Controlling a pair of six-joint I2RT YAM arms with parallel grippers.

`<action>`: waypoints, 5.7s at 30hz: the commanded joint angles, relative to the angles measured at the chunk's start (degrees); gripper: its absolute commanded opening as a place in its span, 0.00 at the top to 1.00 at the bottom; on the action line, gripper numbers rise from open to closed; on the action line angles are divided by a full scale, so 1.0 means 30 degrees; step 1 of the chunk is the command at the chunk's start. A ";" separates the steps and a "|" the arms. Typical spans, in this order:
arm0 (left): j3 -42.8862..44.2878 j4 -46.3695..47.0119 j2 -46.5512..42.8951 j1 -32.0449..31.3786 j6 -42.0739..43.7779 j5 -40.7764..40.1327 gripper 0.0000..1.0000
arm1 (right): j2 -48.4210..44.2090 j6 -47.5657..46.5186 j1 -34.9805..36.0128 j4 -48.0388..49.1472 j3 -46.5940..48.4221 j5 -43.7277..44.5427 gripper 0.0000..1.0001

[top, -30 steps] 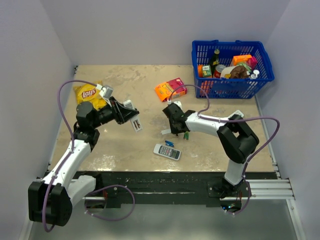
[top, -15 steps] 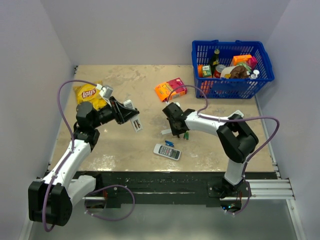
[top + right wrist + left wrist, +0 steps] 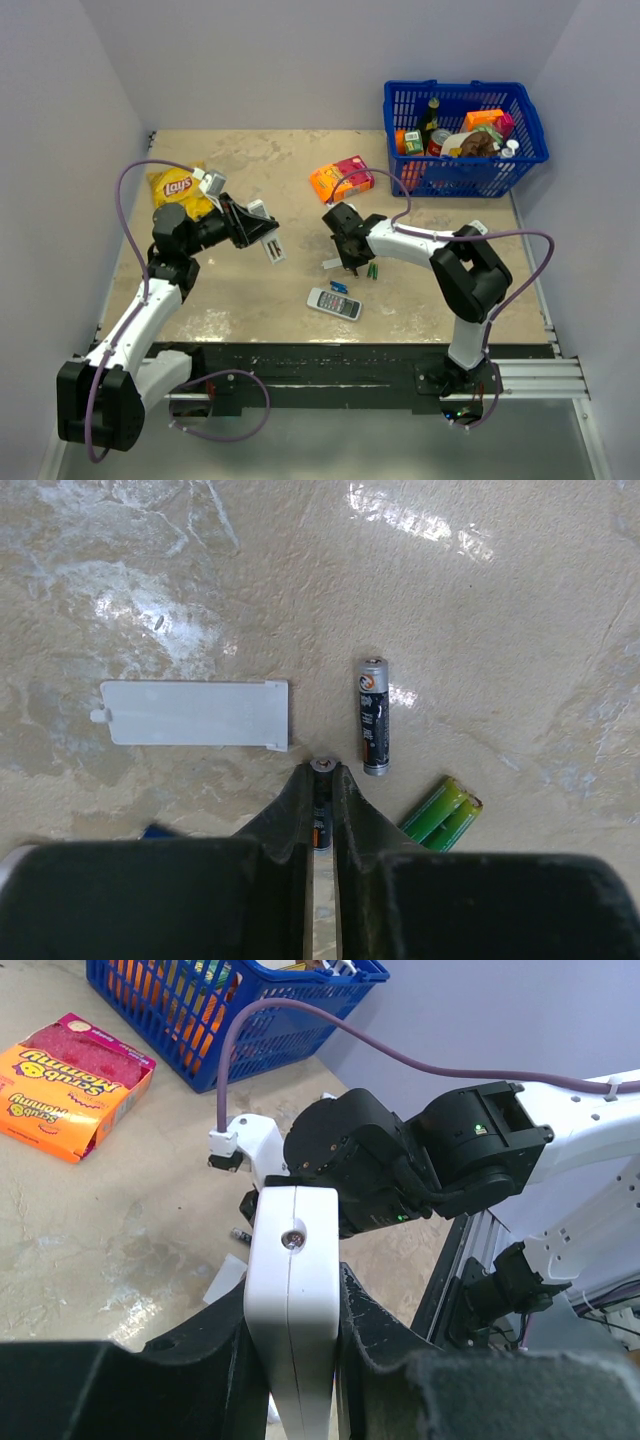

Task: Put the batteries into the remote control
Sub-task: Pick up the battery from the center of the board, then load the battery into the remote control.

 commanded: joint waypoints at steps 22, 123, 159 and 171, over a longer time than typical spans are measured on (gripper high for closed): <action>-0.1337 0.0728 0.1496 0.0436 -0.3651 -0.3018 1.00 | -1.0025 -0.3207 0.3227 1.4109 -0.3558 -0.1982 1.00; -0.7552 1.8668 0.3313 0.0465 -1.1689 -0.7885 1.00 | -0.3493 -0.7693 0.3668 2.1067 -0.4176 -0.7728 0.93; -0.7113 1.8080 0.4043 0.0436 -1.0985 -0.6509 1.00 | -0.3932 -0.6668 0.3667 2.1184 -0.4029 -0.9689 0.77; -0.6966 1.8668 0.4484 0.0406 -1.1161 -0.6157 1.00 | -0.3376 -0.6550 0.3668 2.0774 -0.3502 -1.1418 0.76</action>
